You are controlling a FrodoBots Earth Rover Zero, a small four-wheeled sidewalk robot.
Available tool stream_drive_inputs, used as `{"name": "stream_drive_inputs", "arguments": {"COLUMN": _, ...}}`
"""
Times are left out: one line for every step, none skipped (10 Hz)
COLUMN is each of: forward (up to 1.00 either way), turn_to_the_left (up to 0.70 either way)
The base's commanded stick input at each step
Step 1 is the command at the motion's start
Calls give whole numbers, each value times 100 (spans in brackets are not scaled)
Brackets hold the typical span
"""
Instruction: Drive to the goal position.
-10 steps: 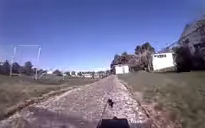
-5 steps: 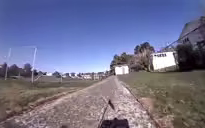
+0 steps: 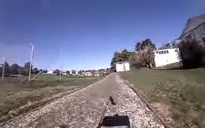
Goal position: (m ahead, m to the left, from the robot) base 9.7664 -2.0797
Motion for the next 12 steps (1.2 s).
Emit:
{"name": "stream_drive_inputs", "arguments": {"forward": 100, "turn_to_the_left": -6}}
{"name": "stream_drive_inputs", "arguments": {"forward": 100, "turn_to_the_left": 0}}
{"name": "stream_drive_inputs", "arguments": {"forward": 100, "turn_to_the_left": 0}}
{"name": "stream_drive_inputs", "arguments": {"forward": 100, "turn_to_the_left": 0}}
{"name": "stream_drive_inputs", "arguments": {"forward": 100, "turn_to_the_left": 0}}
{"name": "stream_drive_inputs", "arguments": {"forward": 100, "turn_to_the_left": 0}}
{"name": "stream_drive_inputs", "arguments": {"forward": 100, "turn_to_the_left": 0}}
{"name": "stream_drive_inputs", "arguments": {"forward": 100, "turn_to_the_left": 0}}
{"name": "stream_drive_inputs", "arguments": {"forward": 100, "turn_to_the_left": 0}}
{"name": "stream_drive_inputs", "arguments": {"forward": 100, "turn_to_the_left": 0}}
{"name": "stream_drive_inputs", "arguments": {"forward": 100, "turn_to_the_left": 0}}
{"name": "stream_drive_inputs", "arguments": {"forward": 100, "turn_to_the_left": 0}}
